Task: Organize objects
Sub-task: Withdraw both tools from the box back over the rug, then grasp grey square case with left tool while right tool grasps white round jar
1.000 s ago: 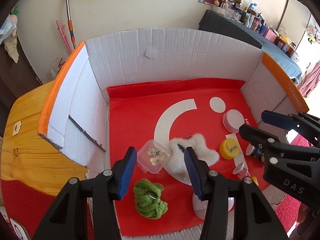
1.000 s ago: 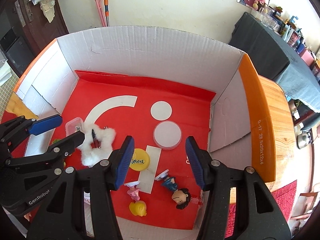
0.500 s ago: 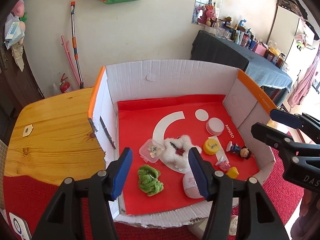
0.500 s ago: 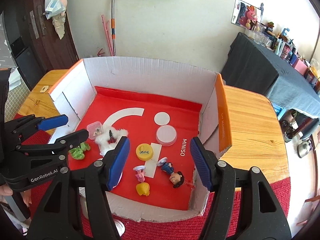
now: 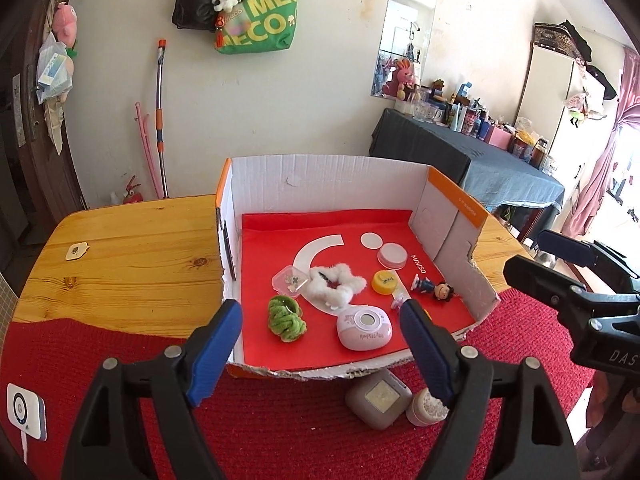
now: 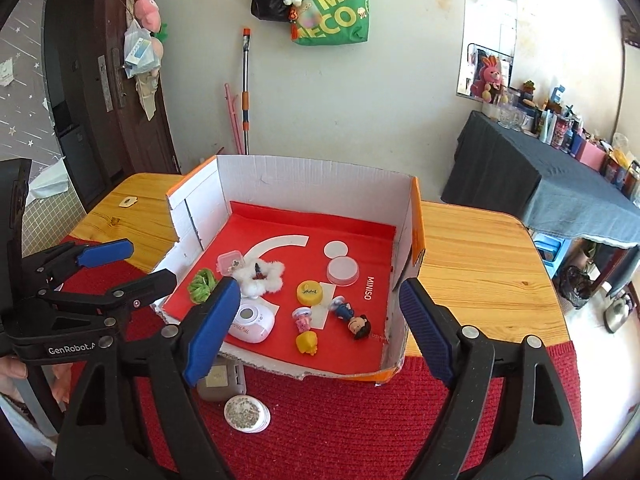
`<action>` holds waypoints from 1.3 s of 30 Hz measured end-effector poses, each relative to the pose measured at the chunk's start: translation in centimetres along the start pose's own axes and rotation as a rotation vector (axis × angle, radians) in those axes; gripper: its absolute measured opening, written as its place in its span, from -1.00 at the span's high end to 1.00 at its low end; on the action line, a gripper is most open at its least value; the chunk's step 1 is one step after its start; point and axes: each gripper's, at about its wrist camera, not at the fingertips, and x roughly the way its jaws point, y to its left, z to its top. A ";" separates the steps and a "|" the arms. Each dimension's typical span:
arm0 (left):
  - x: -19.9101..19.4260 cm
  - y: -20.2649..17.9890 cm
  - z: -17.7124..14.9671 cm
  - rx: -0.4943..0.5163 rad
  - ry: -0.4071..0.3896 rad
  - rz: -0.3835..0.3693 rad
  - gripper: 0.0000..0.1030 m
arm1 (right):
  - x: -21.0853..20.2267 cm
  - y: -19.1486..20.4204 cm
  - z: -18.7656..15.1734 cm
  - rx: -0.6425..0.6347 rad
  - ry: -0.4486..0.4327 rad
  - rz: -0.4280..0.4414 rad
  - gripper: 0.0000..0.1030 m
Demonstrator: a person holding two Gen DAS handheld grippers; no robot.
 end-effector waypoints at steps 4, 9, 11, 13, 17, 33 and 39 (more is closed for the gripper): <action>-1.6 -0.4 -1.9 0.002 -0.048 0.033 -0.74 | -1.6 0.4 -1.6 -0.009 -0.039 -0.013 -0.79; -2.5 -0.5 -4.0 -0.024 -0.069 0.042 -0.79 | -2.8 0.4 -4.1 0.026 -0.074 -0.003 -0.81; -2.7 -0.7 -4.8 -0.016 -0.079 0.055 -0.79 | -2.8 0.3 -5.2 0.043 -0.070 0.004 -0.83; -2.7 -0.9 -5.6 -0.010 -0.084 0.065 -0.80 | -2.6 0.3 -6.3 0.054 -0.064 0.000 -0.83; -2.2 -0.9 -7.3 -0.015 -0.063 0.065 -0.86 | -1.8 0.4 -8.7 0.066 -0.050 -0.024 -0.84; 1.3 -0.5 -10.5 -0.062 0.073 0.053 -0.86 | 1.6 -0.3 -12.8 0.105 0.088 -0.003 -0.84; 1.5 -0.3 -10.4 -0.058 0.084 0.056 -0.86 | 2.0 0.0 -12.8 0.101 0.109 0.015 -0.84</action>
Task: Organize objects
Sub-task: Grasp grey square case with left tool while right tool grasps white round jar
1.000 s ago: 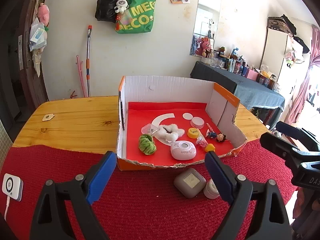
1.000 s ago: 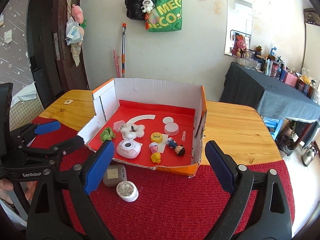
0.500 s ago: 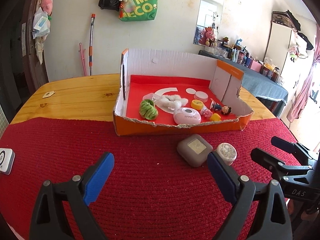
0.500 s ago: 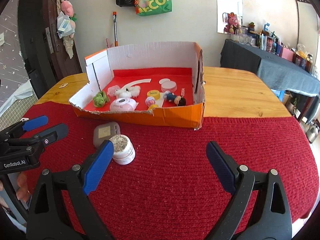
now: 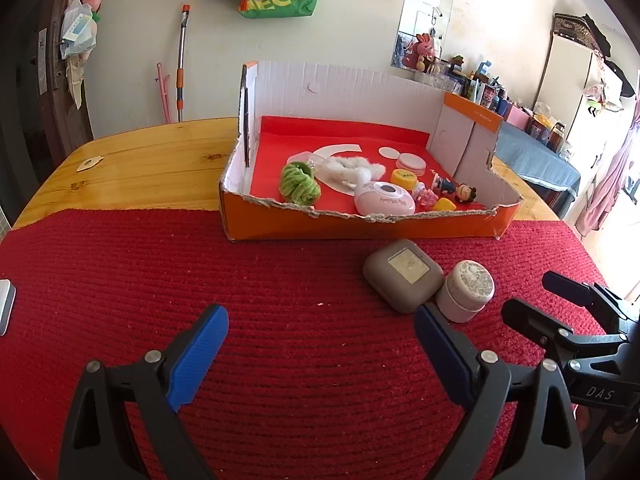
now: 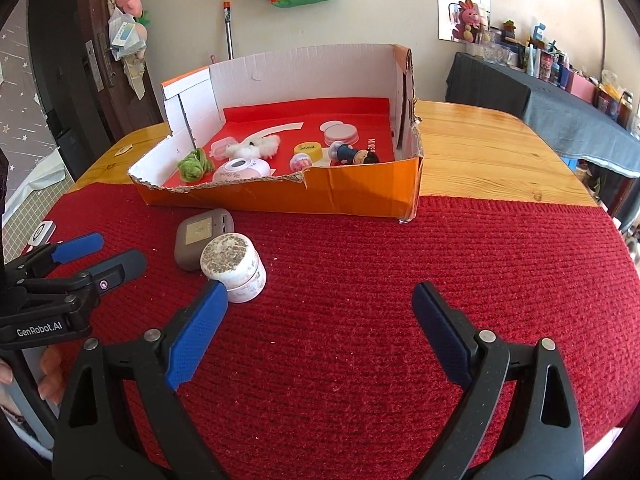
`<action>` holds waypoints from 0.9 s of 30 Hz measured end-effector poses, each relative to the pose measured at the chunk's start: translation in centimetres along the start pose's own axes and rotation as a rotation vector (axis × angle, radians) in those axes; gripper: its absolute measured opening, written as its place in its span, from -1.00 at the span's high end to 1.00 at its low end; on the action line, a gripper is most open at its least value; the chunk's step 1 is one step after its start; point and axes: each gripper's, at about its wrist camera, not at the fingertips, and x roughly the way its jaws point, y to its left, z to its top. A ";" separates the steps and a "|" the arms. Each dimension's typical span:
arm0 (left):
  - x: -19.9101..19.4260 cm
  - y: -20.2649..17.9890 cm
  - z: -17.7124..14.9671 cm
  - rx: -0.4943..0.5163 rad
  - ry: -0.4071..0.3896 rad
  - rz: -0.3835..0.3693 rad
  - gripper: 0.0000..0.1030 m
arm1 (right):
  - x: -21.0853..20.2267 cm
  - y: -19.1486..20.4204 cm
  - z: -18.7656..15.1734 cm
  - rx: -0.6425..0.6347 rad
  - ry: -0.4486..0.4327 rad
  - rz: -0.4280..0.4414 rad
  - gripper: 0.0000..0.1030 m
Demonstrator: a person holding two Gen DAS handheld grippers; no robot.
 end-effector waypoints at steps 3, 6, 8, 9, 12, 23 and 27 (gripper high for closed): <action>0.1 0.1 0.0 0.006 0.004 -0.002 -0.86 | 0.3 0.3 0.0 -0.014 0.015 0.007 -0.84; -0.1 0.3 0.1 0.009 -0.001 0.000 -0.86 | 0.9 0.7 0.1 -0.031 0.039 0.019 -0.84; -0.1 0.4 0.2 0.014 0.000 0.004 -0.86 | 1.5 1.2 0.3 -0.059 0.068 0.017 -0.84; -0.2 0.5 0.2 0.015 0.001 0.005 -0.86 | 1.8 1.4 0.4 -0.070 0.083 0.021 -0.84; -0.2 0.8 0.3 0.016 0.004 0.004 -0.86 | 2.6 2.0 0.9 -0.087 0.112 0.032 -0.84; 0.5 0.3 0.9 0.062 0.042 -0.040 -0.86 | 4.0 0.9 1.8 -0.086 0.156 -0.014 -0.84; 1.7 -0.5 1.4 0.089 0.084 -0.099 -0.86 | 3.5 -2.6 1.6 -0.030 0.164 -0.051 -0.84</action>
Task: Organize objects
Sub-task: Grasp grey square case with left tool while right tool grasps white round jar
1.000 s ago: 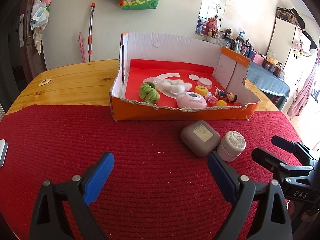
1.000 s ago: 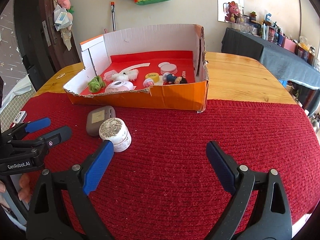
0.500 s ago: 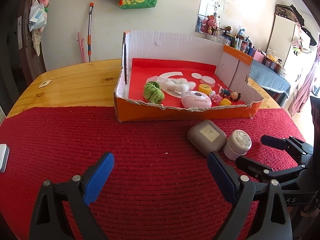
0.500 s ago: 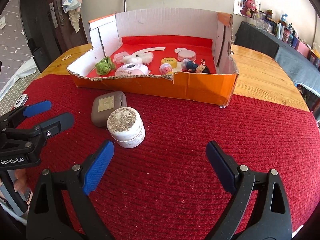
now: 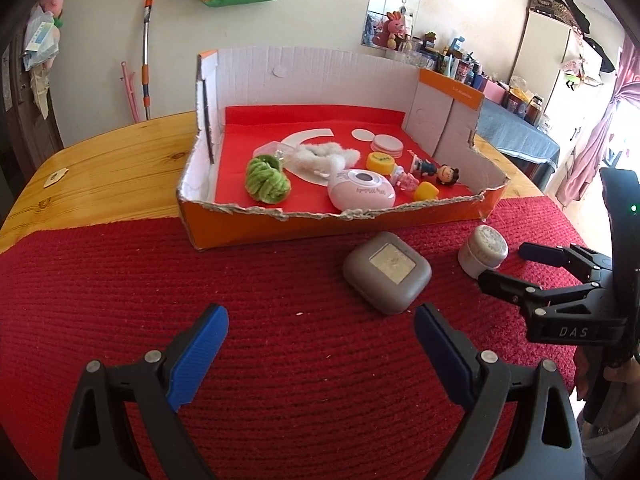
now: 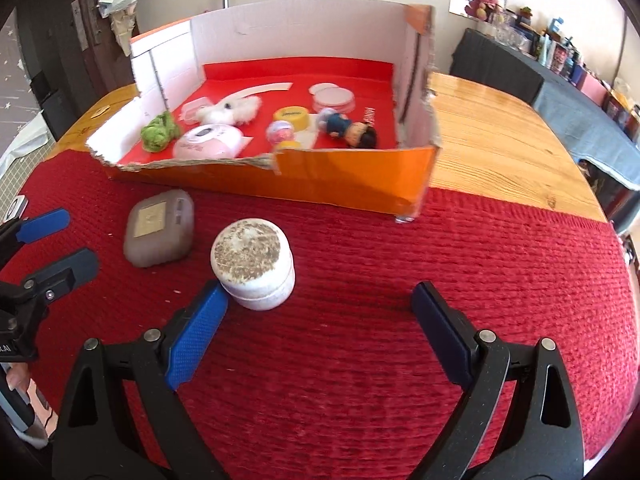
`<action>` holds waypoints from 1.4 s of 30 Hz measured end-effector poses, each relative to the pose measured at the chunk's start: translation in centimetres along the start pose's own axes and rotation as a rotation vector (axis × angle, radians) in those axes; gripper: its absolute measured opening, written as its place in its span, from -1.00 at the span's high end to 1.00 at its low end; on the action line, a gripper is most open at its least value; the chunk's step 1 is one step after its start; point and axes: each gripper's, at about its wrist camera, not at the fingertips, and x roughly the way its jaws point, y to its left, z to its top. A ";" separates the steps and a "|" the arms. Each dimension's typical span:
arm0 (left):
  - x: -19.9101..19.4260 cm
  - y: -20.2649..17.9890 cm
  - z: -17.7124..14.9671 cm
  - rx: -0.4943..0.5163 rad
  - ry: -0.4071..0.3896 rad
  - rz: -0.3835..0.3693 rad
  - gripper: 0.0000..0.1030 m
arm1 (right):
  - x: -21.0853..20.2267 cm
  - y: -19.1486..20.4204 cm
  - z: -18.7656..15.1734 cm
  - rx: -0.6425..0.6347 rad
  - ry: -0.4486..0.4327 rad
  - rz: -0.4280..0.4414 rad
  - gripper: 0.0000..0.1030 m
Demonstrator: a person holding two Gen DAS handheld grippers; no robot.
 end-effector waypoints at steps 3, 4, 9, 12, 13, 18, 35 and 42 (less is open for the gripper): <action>1.0 -0.6 0.5 0.035 0.029 -0.038 -0.86 | -0.6 -1.0 0.0 -0.025 -0.009 0.014 -0.84; 1.2 -0.9 0.7 0.053 0.033 -0.043 -0.86 | -0.7 -0.9 0.0 -0.047 -0.009 0.018 -0.84; 2.2 -1.7 1.4 0.126 0.051 -0.034 -0.86 | -0.5 -0.7 0.3 -0.111 0.002 0.062 -0.84; 2.7 -2.0 1.7 0.150 0.060 -0.056 -0.84 | -0.4 -0.5 0.4 -0.133 0.001 0.104 -0.84; 2.8 -2.0 1.9 0.159 0.061 -0.060 -0.82 | -0.4 -0.4 0.6 -0.140 -0.002 0.112 -0.84; 3.6 -2.3 2.6 0.173 0.060 -0.107 -0.79 | -0.2 -0.5 1.2 -0.134 -0.008 0.146 -0.84; 2.7 -3.9 2.0 0.205 0.038 -0.104 -0.68 | -0.9 -1.7 0.8 -0.107 -0.022 0.173 -0.84; 4.5 -3.9 2.7 0.229 0.071 -0.120 -0.49 | -0.4 0.1 1.5 -0.167 -0.026 0.151 -0.83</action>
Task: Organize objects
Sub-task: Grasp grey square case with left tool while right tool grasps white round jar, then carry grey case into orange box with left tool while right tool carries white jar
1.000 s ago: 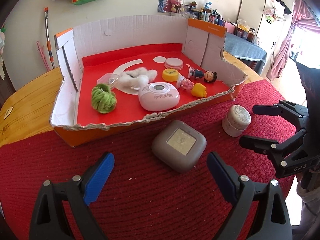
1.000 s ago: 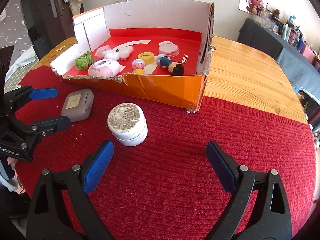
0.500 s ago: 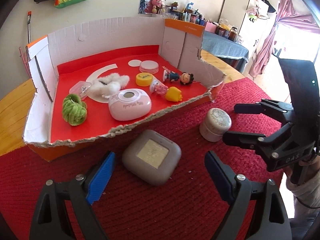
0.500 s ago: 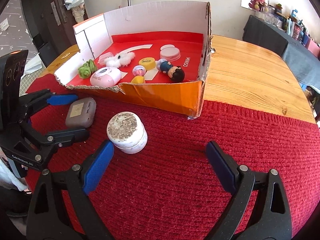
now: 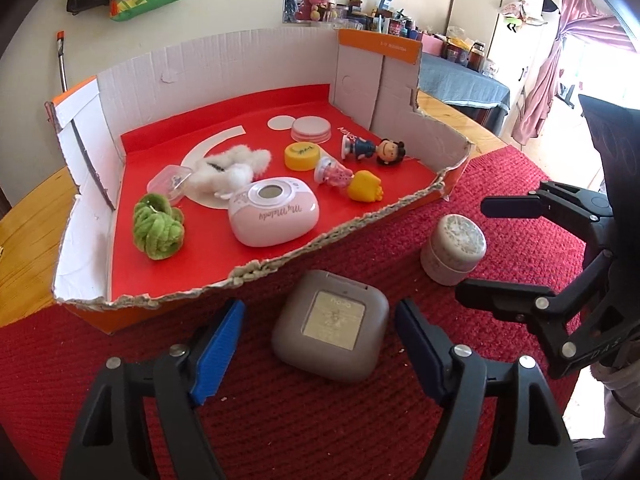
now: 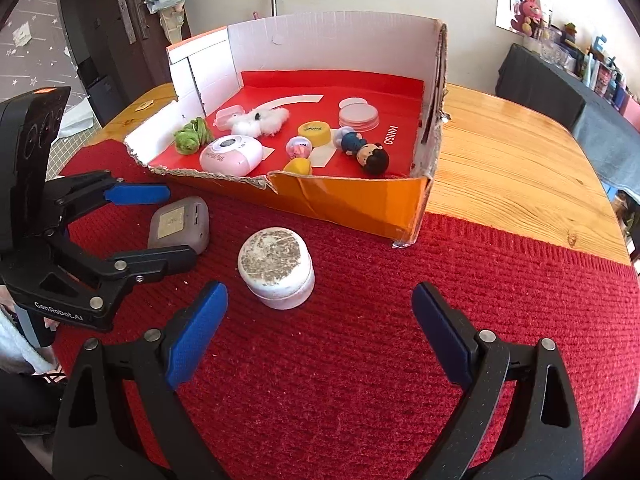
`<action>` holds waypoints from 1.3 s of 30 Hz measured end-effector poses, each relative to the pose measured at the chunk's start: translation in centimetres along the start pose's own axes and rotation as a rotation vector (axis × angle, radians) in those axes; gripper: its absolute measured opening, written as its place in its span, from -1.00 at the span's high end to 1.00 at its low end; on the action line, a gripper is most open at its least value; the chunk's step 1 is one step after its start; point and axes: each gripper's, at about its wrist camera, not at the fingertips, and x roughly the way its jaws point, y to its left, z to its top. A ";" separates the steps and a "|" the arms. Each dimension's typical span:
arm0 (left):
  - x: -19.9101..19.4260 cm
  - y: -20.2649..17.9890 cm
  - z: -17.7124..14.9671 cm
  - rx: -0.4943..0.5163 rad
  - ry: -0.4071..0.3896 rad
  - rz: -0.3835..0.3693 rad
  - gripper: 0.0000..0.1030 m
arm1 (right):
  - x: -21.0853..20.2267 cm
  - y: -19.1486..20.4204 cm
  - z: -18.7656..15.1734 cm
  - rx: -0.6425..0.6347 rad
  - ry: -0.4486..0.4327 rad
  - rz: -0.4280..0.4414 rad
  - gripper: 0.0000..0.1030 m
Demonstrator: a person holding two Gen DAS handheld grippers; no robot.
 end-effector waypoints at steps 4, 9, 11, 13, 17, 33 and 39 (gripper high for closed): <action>-0.1 -0.1 0.0 0.016 -0.008 -0.007 -0.21 | 1.1 0.8 0.5 -0.028 0.021 -0.030 -0.67; -0.4 -0.3 -0.3 0.020 -0.018 -0.013 -0.11 | 1.7 1.5 0.8 -0.050 0.012 -0.033 -0.05; -0.7 -0.3 -0.6 0.004 -0.024 -0.014 -0.11 | 1.5 1.6 0.8 -0.041 0.004 -0.011 0.33; -1.3 -0.5 -0.9 -0.010 -0.037 -0.010 -0.11 | 1.3 2.1 0.5 -0.059 -0.006 -0.031 0.32; -3.0 -1.0 -1.2 -0.014 -0.076 -0.001 -0.11 | 0.3 2.8 0.2 -0.058 -0.028 -0.026 0.32; -8.0 -1.0 -1.0 -0.034 -0.178 -0.004 -0.11 | -4.4 4.6 1.7 -0.071 -0.137 0.009 0.32; -8.1 -0.7 -1.1 -0.040 -0.180 -0.008 -0.11 | -4.2 4.9 1.8 -0.071 -0.129 0.017 0.32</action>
